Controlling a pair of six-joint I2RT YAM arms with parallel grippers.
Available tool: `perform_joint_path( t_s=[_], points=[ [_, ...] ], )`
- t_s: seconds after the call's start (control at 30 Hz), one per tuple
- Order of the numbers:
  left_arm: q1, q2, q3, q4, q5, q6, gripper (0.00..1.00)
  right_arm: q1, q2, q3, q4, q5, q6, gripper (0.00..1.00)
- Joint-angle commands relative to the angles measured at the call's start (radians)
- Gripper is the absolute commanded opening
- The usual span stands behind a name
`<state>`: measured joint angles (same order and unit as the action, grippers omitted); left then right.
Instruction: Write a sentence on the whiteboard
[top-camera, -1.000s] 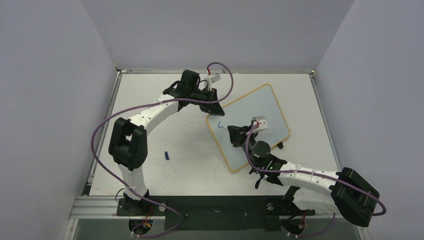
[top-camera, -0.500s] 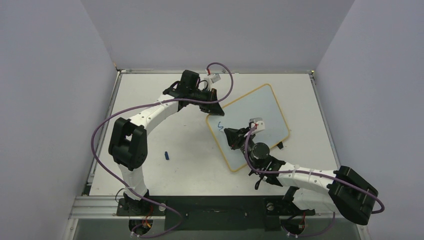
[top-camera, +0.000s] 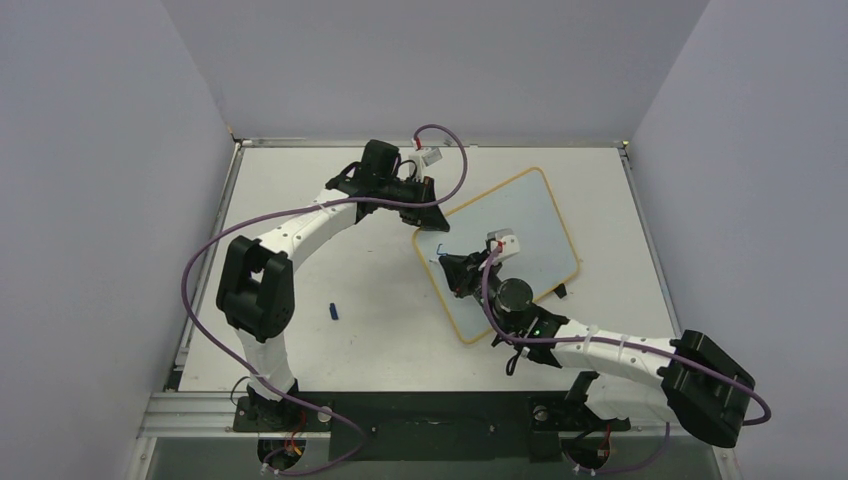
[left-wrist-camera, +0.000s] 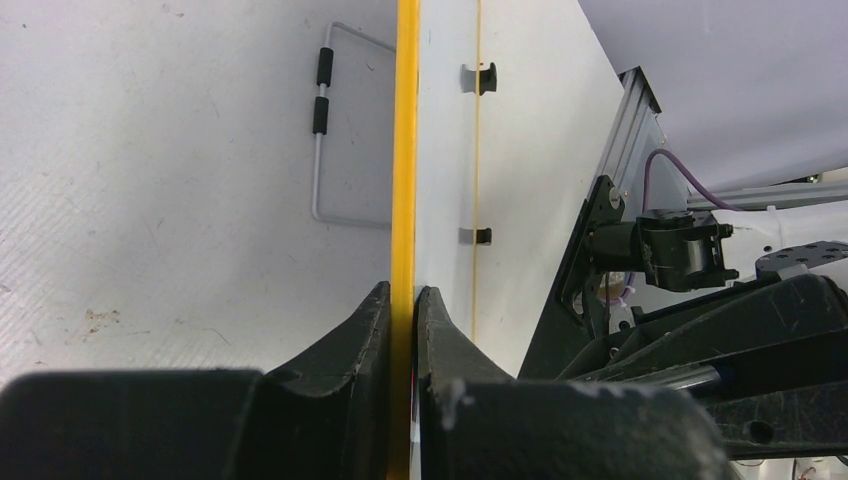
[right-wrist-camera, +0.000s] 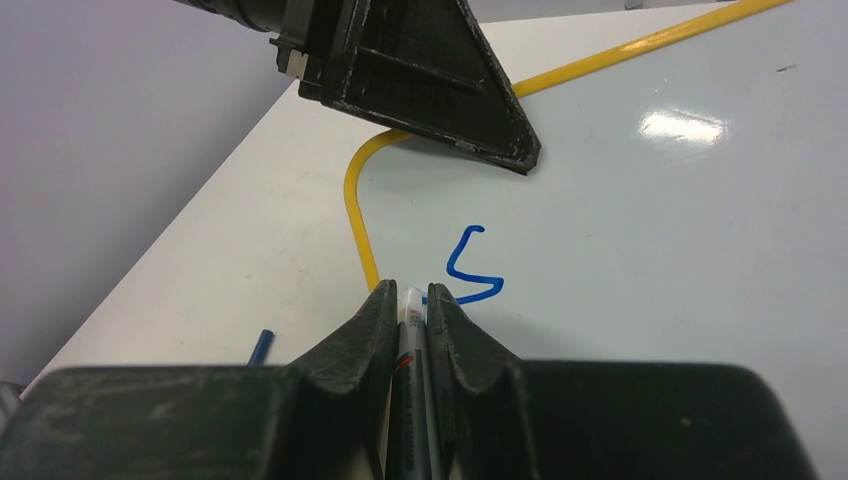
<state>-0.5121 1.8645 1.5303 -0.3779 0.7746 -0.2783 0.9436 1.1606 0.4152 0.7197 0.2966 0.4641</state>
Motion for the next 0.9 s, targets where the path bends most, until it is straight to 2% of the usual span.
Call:
perform_joint_path(
  t_s=[0.0, 0.17, 0.4, 0.87],
  points=[
    [-0.022, -0.055, 0.004, 0.0, -0.07, 0.048, 0.0, -0.006, -0.054, 0.061, -0.115, 0.017, -0.056, 0.0],
    [-0.022, -0.058, 0.001, 0.002, -0.07, 0.048, 0.0, -0.05, -0.094, 0.054, -0.148, 0.046, -0.056, 0.0],
    [-0.022, -0.056, 0.0, 0.003, -0.072, 0.05, 0.0, -0.121, -0.137, 0.025, -0.149, 0.01, -0.04, 0.0],
    [-0.023, -0.054, -0.001, 0.005, -0.071, 0.05, 0.0, -0.129, -0.091, 0.044, -0.097, -0.041, -0.023, 0.0]
  ],
)
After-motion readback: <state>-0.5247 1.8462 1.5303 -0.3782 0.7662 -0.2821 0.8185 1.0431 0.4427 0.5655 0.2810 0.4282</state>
